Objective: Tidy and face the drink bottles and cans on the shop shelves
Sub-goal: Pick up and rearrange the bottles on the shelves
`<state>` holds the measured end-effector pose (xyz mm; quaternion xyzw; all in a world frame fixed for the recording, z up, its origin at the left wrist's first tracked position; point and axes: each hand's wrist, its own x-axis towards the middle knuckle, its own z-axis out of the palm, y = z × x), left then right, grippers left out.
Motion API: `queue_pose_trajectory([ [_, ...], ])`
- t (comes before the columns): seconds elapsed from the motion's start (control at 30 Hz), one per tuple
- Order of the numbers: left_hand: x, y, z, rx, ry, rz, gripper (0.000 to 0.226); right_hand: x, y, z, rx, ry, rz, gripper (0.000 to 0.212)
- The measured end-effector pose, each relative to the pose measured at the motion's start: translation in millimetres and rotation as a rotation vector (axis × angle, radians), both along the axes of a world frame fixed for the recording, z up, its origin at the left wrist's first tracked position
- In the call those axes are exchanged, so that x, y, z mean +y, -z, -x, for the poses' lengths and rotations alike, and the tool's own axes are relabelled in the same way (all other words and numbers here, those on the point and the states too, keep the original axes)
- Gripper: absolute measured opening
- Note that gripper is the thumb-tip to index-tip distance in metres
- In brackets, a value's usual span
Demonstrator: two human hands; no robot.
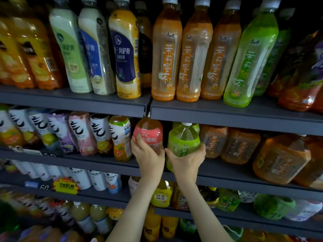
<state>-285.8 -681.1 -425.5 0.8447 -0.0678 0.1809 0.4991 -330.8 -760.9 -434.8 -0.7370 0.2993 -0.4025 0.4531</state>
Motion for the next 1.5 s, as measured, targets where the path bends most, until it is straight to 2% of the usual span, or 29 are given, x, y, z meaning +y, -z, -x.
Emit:
queue_pose_trajectory([
  [0.1,1,-6,3,0.031,-0.001,0.016,0.096,3,-3,0,0.012,0.008,-0.04,0.123],
  [0.23,-1,-8,28,0.011,0.017,-0.001,0.083,7,-13,5,0.069,0.008,-0.053,0.122],
  [0.43,-14,-23,76,0.08,0.075,0.023,0.056,-11,-18,47,0.173,-0.092,0.006,0.1],
  [0.57,-43,-33,104,0.192,0.261,-0.005,0.048,-50,-20,91,0.219,0.046,0.003,0.08],
  [0.7,-88,-41,129,0.268,0.435,-0.092,0.038,-102,-32,130,0.232,0.224,-0.055,0.077],
  [0.8,-128,-44,146,0.25,0.535,-0.104,0.039,-145,-31,152,0.191,0.3,-0.071,0.079],
  [0.9,-171,-40,157,0.223,0.613,-0.078,0.045,-189,-24,168,0.143,0.274,-0.059,0.084],
  [1.03,-224,-27,162,0.23,0.666,-0.056,0.059,-234,-12,179,0.072,0.083,-0.017,0.093],
  [1.27,-265,-3,157,0.249,0.64,0.059,0.06,-284,10,165,0.005,-0.224,-0.14,0.079],
  [1.37,-268,4,159,0.289,0.643,0.151,0.063,-293,19,161,0.001,-0.226,-0.187,0.072],
  [1.5,-264,12,164,0.285,0.618,0.213,0.061,-291,23,168,0.034,-0.145,-0.057,0.08],
])
